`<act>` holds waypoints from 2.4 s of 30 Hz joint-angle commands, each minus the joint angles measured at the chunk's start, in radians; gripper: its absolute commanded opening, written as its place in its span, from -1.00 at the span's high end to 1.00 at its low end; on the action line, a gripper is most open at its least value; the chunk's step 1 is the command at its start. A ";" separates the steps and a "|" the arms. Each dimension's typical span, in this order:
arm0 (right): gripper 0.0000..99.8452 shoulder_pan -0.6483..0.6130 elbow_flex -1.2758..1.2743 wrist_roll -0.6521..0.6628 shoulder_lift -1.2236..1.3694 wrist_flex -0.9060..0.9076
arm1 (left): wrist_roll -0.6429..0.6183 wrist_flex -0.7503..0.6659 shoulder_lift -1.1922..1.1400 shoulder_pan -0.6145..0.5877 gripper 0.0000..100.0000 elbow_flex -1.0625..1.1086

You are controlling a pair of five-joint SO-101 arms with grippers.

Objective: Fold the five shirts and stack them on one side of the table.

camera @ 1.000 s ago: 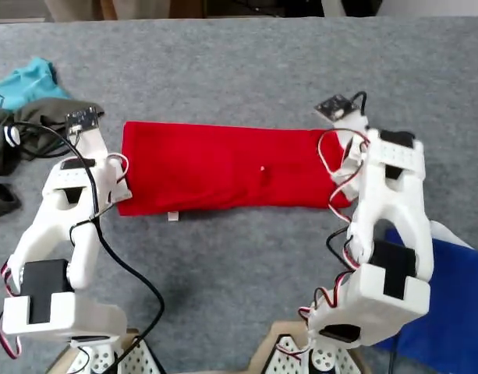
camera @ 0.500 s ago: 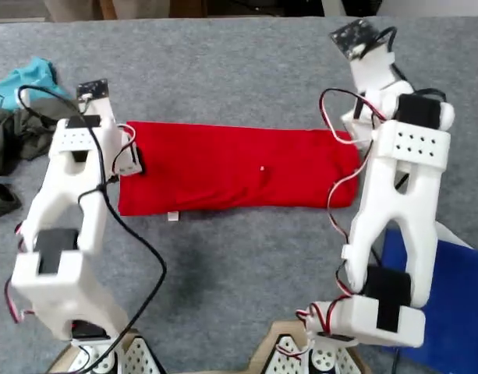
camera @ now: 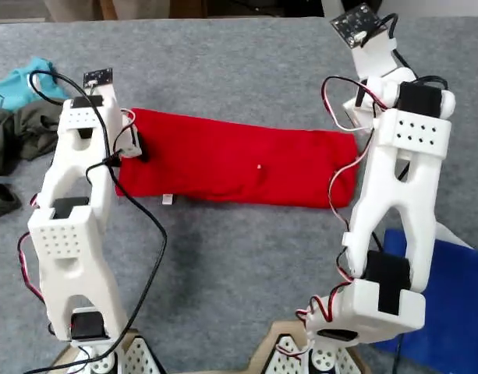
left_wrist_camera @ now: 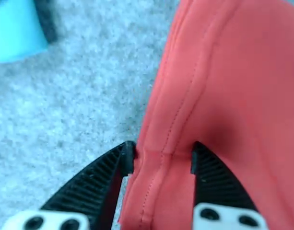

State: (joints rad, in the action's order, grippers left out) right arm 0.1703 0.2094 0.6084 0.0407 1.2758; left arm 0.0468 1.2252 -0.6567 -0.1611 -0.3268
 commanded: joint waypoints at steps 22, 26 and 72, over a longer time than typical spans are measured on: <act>0.99 0.360 0.240 0.009 -0.008 0.008 | 0.058 0.413 0.028 0.293 0.96 -0.466; 0.99 0.463 0.297 0.009 -0.002 0.006 | 0.057 0.479 0.027 0.423 0.96 -0.623; 0.99 0.533 0.403 0.051 0.088 0.055 | -0.264 0.084 -0.111 0.726 0.62 -0.878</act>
State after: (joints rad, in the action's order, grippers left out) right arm 0.7426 0.5577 0.6498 0.1358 1.3096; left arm -0.2110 1.2820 -0.7856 0.6199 -1.1170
